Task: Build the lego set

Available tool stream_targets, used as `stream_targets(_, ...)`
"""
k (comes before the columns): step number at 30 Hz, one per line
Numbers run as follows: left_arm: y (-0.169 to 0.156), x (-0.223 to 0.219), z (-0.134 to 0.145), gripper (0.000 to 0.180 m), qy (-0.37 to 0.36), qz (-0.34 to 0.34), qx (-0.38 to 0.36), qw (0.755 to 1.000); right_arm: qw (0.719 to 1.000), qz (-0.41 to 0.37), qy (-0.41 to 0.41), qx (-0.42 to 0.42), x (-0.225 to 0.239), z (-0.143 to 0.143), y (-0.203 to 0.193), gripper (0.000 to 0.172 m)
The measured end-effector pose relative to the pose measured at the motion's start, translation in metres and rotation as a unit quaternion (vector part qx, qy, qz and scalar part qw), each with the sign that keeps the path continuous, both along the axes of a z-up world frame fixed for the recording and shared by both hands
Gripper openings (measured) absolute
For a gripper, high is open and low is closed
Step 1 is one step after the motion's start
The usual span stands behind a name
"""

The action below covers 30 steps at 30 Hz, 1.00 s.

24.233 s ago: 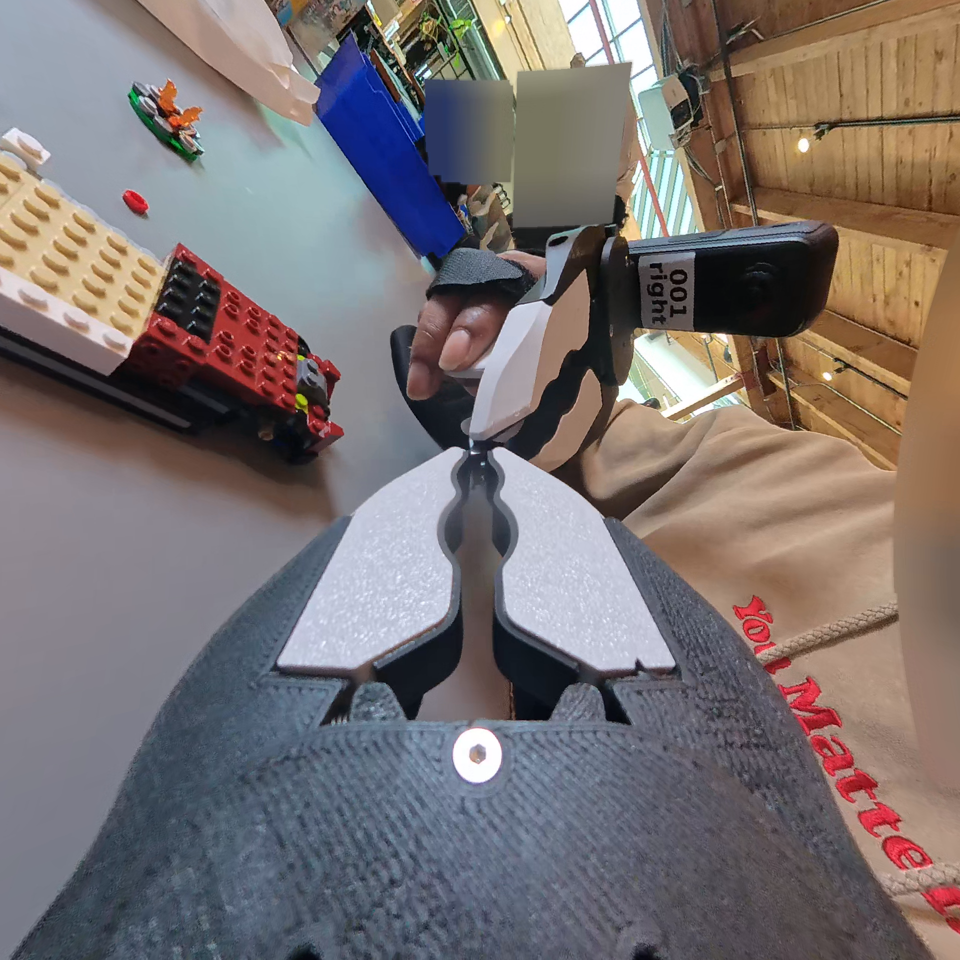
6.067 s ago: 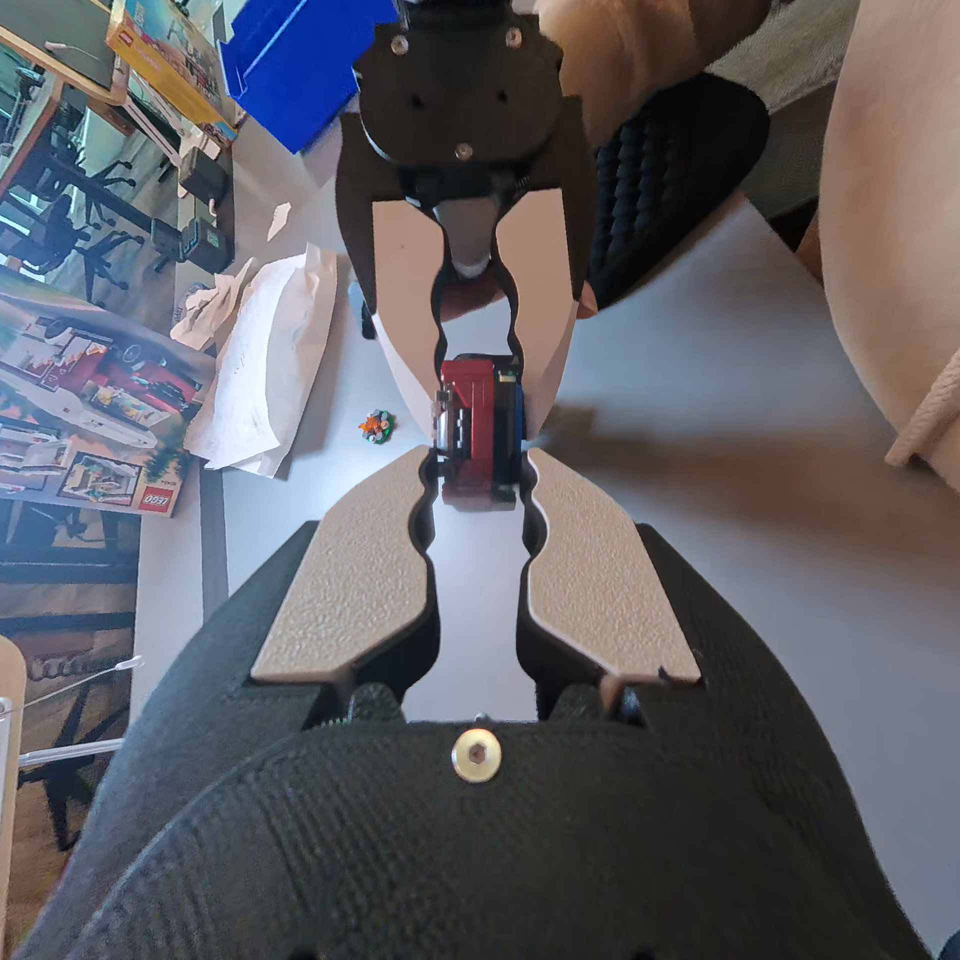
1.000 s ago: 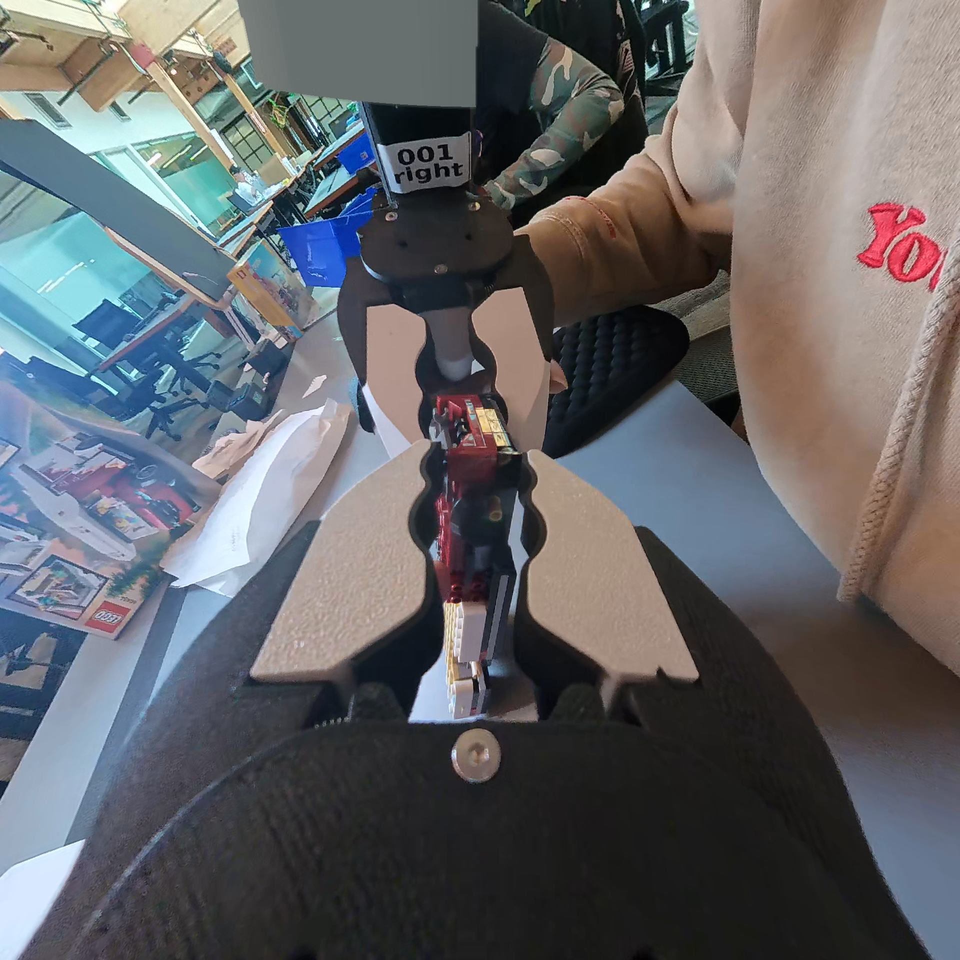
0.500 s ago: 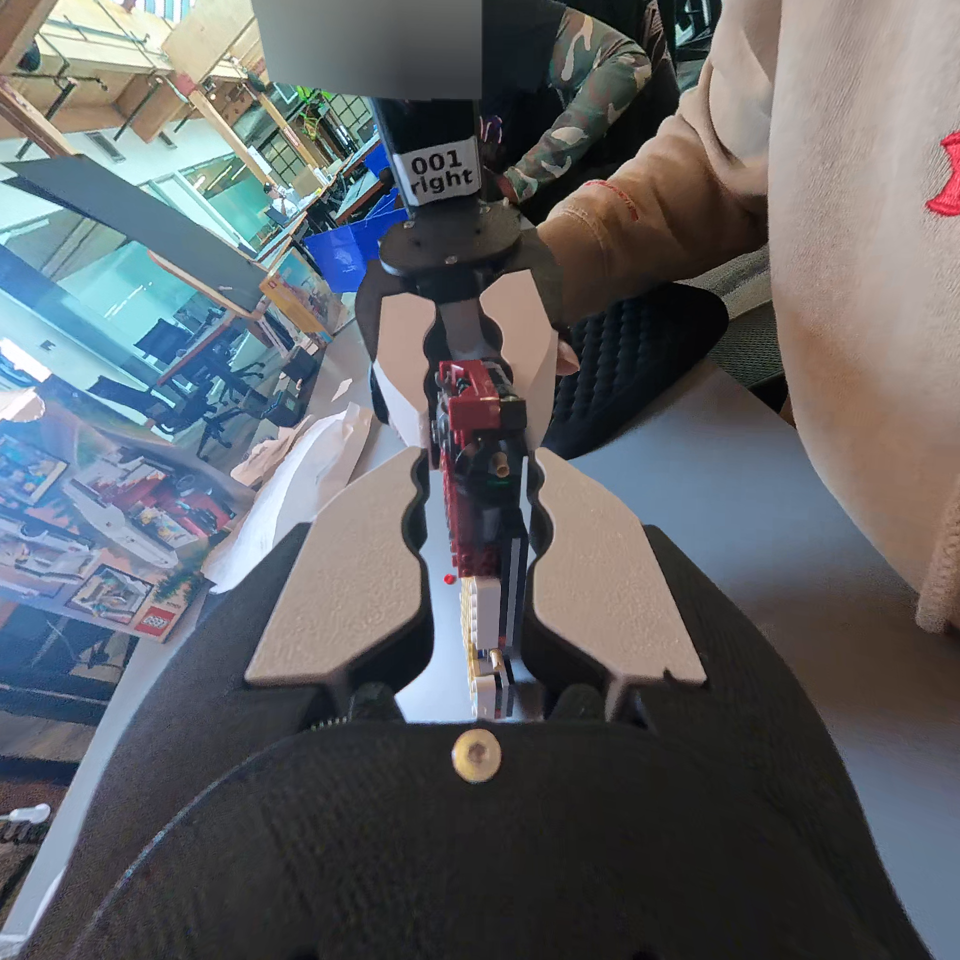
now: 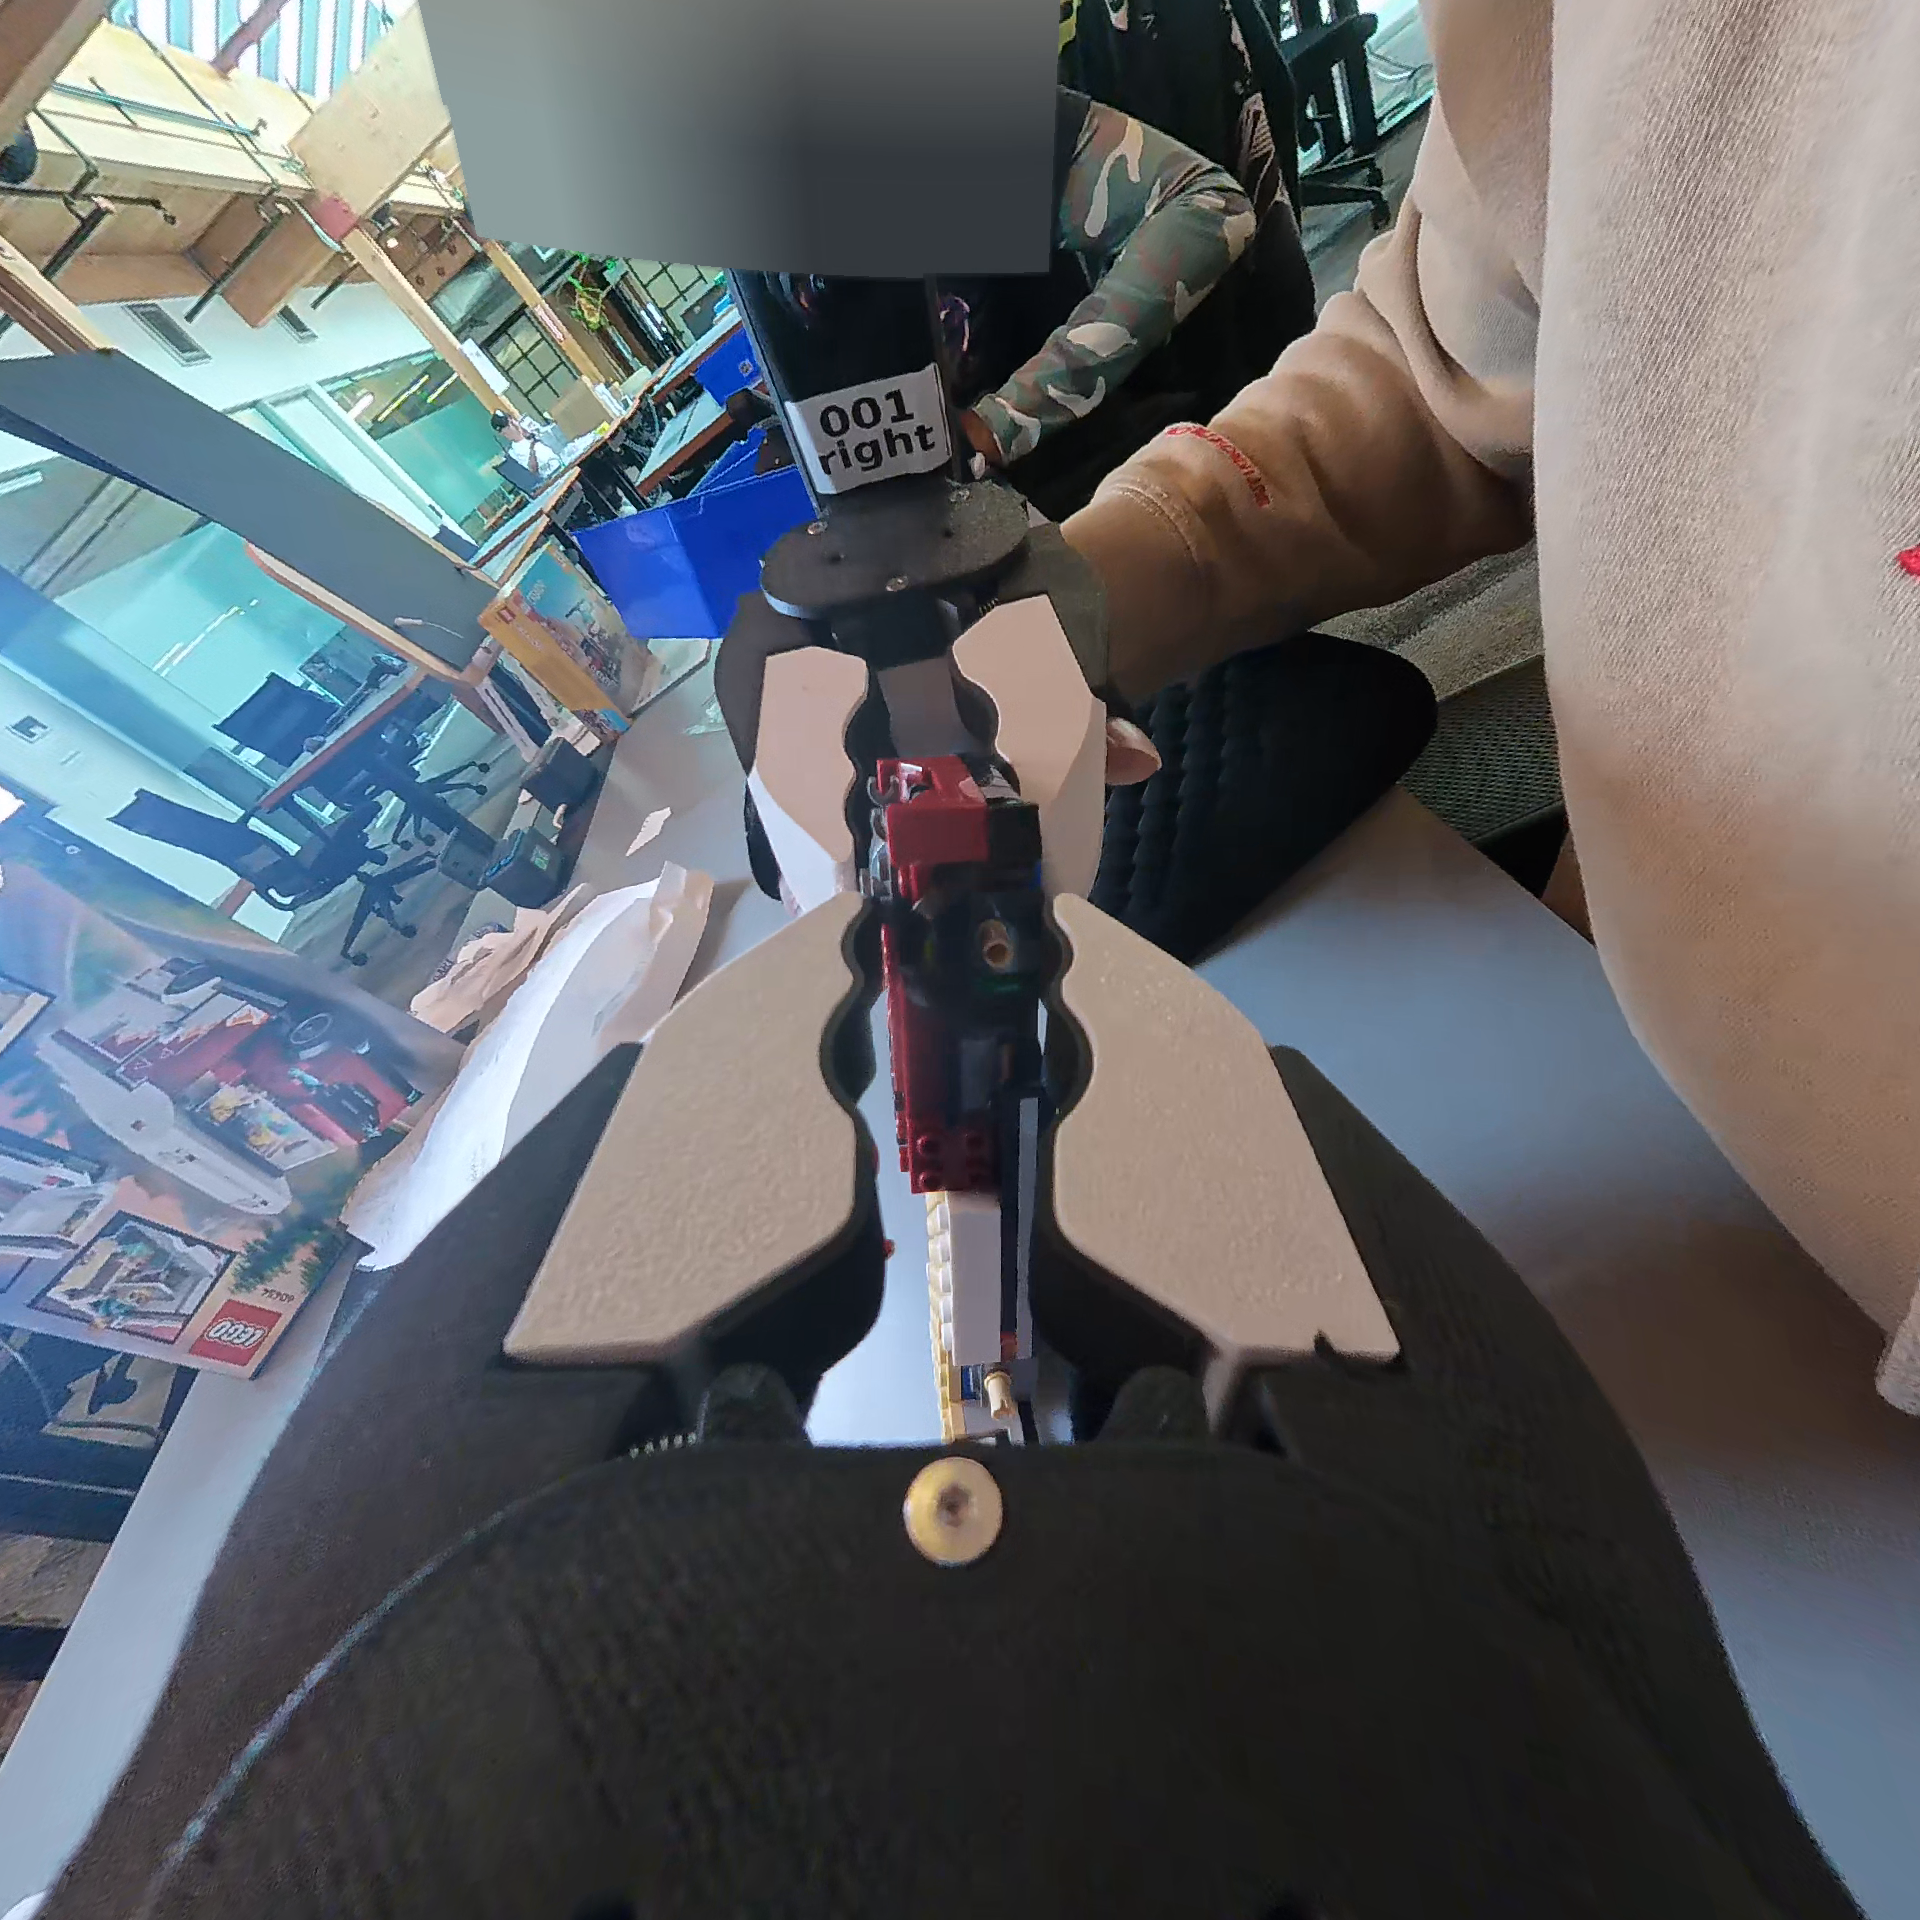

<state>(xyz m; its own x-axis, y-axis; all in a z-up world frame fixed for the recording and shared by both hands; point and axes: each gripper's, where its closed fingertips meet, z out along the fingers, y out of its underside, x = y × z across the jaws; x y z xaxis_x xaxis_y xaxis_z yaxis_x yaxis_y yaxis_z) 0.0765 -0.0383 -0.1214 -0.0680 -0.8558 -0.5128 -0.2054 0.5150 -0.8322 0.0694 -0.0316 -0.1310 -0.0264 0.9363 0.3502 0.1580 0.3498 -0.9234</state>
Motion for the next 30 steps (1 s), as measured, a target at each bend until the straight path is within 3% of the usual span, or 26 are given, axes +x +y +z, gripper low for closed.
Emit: stream_targets(30, -0.0045, -0.0052, 0.0008, 0.028, -0.020, -0.009, -0.013, 1.000, 1.000, 0.001, -0.010, 0.007, -0.0046, -0.0003, -0.0048, 0.034)
